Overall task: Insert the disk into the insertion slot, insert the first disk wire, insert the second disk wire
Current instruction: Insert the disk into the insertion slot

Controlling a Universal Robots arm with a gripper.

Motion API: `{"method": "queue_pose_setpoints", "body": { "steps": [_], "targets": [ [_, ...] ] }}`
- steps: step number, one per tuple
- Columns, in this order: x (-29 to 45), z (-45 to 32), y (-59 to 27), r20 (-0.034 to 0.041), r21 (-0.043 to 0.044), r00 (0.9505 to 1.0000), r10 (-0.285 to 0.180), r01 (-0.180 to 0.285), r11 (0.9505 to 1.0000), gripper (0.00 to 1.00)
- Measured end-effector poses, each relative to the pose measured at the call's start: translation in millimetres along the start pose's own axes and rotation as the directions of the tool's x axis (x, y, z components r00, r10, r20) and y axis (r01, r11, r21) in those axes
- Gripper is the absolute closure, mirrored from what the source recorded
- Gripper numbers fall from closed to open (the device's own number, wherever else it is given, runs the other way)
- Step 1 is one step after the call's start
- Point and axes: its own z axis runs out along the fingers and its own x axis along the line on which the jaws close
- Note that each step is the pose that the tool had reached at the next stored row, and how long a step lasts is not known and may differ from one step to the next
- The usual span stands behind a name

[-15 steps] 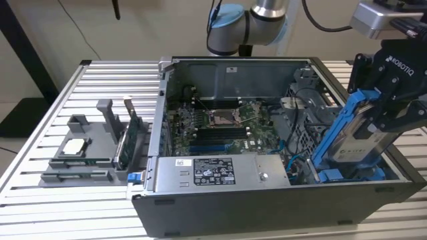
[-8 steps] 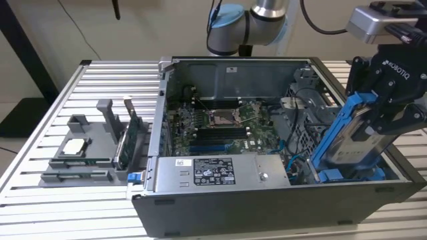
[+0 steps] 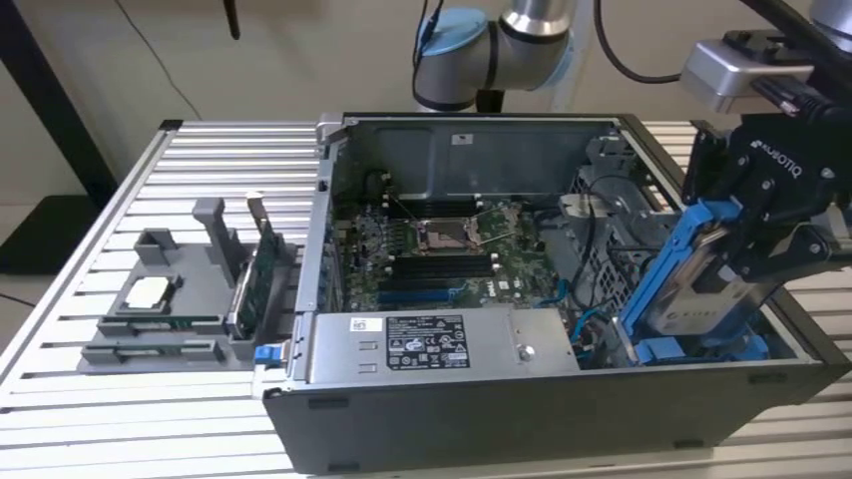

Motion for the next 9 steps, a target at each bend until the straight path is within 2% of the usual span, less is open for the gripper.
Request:
{"method": "queue_pose_setpoints", "body": {
  "steps": [5,9],
  "targets": [
    [0.0,7.6,-0.2,0.0000,0.0002,1.0000,0.000,0.000,1.0000,0.67],
    [0.0,8.3,-0.3,-0.0002,0.0001,1.0000,0.000,0.000,1.0000,0.67]
  ]
}}
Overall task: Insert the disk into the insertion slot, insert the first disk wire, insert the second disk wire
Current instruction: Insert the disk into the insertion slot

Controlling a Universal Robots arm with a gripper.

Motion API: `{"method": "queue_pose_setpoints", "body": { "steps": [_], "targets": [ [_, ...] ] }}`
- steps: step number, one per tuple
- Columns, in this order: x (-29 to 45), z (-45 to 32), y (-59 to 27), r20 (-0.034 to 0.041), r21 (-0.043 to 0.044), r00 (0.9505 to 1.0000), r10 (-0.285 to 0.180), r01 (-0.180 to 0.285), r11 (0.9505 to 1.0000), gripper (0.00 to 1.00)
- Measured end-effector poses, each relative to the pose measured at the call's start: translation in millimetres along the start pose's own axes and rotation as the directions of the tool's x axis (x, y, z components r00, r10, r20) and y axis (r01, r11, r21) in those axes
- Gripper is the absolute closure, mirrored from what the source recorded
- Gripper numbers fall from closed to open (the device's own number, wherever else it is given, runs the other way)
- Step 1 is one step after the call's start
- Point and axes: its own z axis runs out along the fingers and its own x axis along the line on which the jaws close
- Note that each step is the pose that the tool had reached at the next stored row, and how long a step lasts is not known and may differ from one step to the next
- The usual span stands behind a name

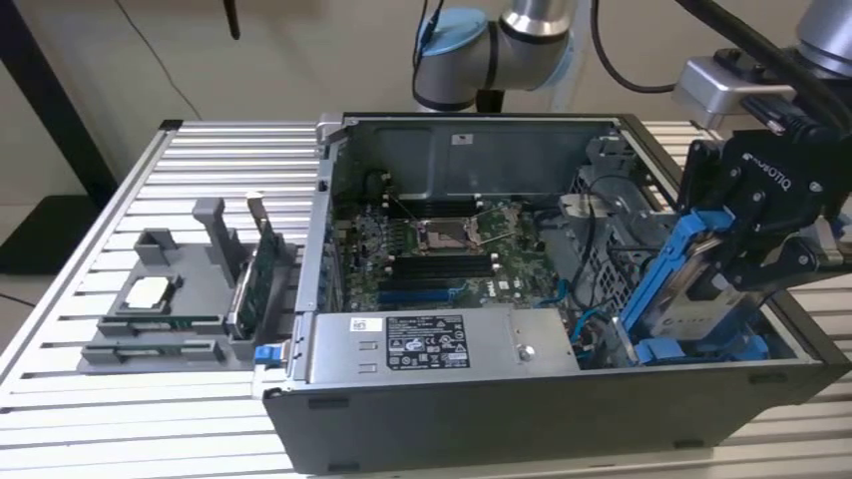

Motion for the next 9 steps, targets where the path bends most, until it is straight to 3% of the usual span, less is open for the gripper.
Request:
{"method": "queue_pose_setpoints", "body": {
  "steps": [5,9],
  "targets": [
    [0.0,1.5,-0.1,0.0005,0.0000,1.0000,0.000,0.000,1.0000,0.67],
    [0.0,7.5,-0.3,0.0003,0.0000,1.0000,0.000,0.000,1.0000,0.67]
  ]
}}
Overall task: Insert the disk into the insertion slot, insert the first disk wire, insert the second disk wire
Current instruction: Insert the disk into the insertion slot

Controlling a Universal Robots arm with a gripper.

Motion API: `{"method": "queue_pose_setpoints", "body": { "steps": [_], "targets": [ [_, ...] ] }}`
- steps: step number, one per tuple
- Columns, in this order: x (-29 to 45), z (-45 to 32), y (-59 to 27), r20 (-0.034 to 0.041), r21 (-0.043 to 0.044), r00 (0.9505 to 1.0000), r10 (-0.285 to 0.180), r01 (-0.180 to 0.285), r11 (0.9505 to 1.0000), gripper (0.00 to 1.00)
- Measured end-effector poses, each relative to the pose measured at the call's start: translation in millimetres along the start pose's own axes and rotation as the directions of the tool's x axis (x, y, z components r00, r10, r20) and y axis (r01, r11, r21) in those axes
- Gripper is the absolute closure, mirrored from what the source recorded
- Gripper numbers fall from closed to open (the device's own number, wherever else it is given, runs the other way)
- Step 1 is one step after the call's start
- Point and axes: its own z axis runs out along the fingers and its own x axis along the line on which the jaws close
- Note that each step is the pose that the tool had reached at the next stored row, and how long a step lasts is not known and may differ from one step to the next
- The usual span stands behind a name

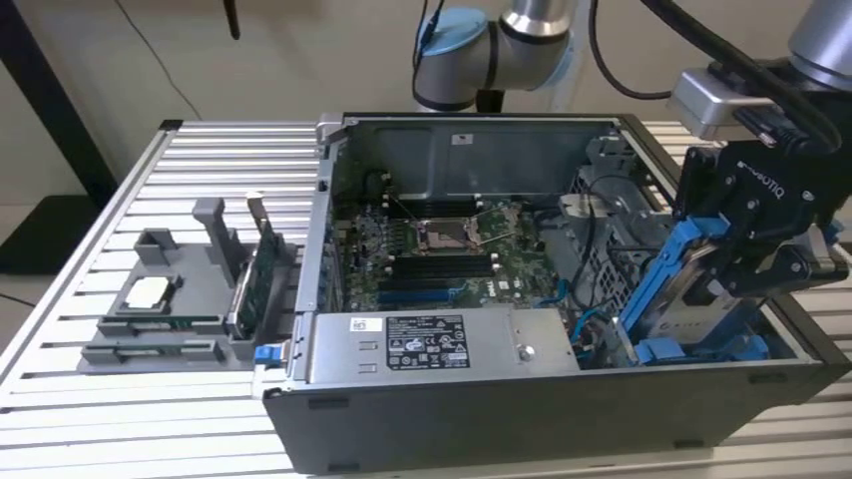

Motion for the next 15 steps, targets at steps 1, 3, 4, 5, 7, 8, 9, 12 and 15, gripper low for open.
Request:
{"method": "queue_pose_setpoints", "body": {
  "steps": [1,3,4,5,7,8,9,12,15],
  "targets": [
    [0.0,1.7,-0.1,0.0000,0.0000,1.0000,0.000,0.000,1.0000,0.67],
    [0.0,5.3,-0.2,0.0000,0.0000,1.0000,0.000,0.000,1.0000,0.67],
    [0.0,7.1,-0.3,-0.0001,0.0000,1.0000,0.000,0.000,1.0000,0.67],
    [0.0,8.7,-0.4,-0.0001,0.0000,1.0000,0.000,0.000,1.0000,0.67],
    [-0.1,10.6,-0.4,-0.0002,0.0001,1.0000,0.000,0.000,1.0000,0.67],
    [-0.1,10.6,-0.4,-0.0003,0.0001,1.0000,0.000,0.000,1.0000,0.67],
    [-0.1,10.6,-0.4,-0.0004,0.0001,1.0000,0.000,0.000,1.0000,0.67],
    [0.0,11.0,-0.4,-0.0001,0.0001,1.0000,0.000,0.000,1.0000,0.60],
    [0.0,8.9,-0.3,0.0000,0.0000,1.0000,0.000,0.000,1.0000,0.53]
  ]
}}
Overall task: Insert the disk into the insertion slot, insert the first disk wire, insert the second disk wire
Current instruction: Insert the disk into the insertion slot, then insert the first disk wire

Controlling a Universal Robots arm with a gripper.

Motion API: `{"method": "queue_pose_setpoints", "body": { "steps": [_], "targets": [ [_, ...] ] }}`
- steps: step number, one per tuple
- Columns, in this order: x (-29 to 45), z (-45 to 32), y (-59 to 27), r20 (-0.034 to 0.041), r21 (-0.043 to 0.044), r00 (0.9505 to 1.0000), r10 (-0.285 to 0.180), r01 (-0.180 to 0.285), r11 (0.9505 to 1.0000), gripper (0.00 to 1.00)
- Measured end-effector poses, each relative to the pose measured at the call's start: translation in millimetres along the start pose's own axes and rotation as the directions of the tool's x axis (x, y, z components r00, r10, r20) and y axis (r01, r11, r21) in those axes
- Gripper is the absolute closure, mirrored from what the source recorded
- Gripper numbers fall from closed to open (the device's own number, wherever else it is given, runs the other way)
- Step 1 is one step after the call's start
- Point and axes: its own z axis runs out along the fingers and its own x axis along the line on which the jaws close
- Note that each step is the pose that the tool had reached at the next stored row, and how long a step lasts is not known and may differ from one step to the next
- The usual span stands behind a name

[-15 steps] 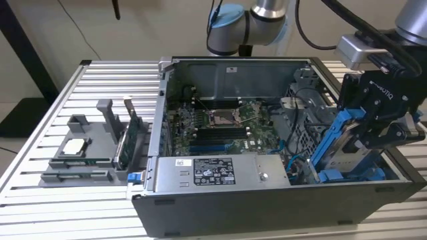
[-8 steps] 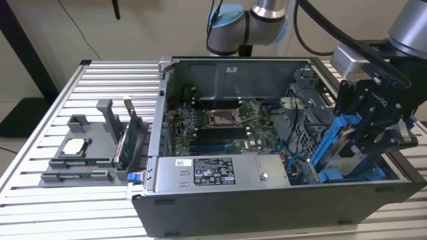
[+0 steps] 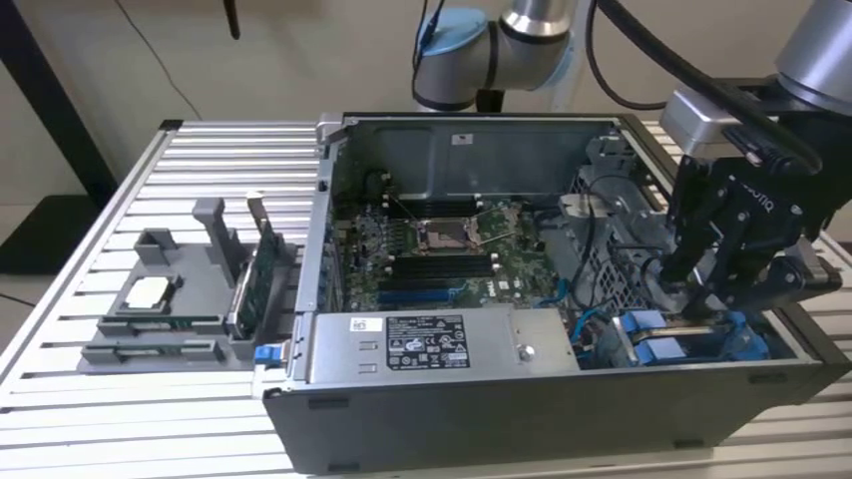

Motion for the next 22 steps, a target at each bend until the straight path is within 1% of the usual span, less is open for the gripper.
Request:
{"method": "queue_pose_setpoints", "body": {
  "steps": [2,6,9,12,18,20,22],
  "targets": [
    [0.1,-4.5,0.2,-0.0001,-0.0007,1.0000,0.000,0.000,1.0000,0.53],
    [0.0,-18.4,0.7,-0.0004,-0.0015,1.0000,0.000,0.000,1.0000,0.53],
    [-0.4,-24.6,0.9,-0.0002,-0.0016,1.0000,0.000,0.000,1.0000,0.53],
    [-2.6,-27.1,2.2,-0.0002,-0.0015,1.0000,0.000,0.000,1.0000,0.53],
    [-10.8,-27.3,7.4,-0.0003,-0.0001,1.0000,0.000,0.000,1.0000,0.53],
    [-13.8,-27.2,8.2,-0.0001,0.0016,1.0000,-0.001,0.001,1.0000,0.53],
    [-17.3,-26.9,8.8,-0.0002,0.0063,1.0000,-0.004,0.004,1.0000,0.53]
  ]
}}
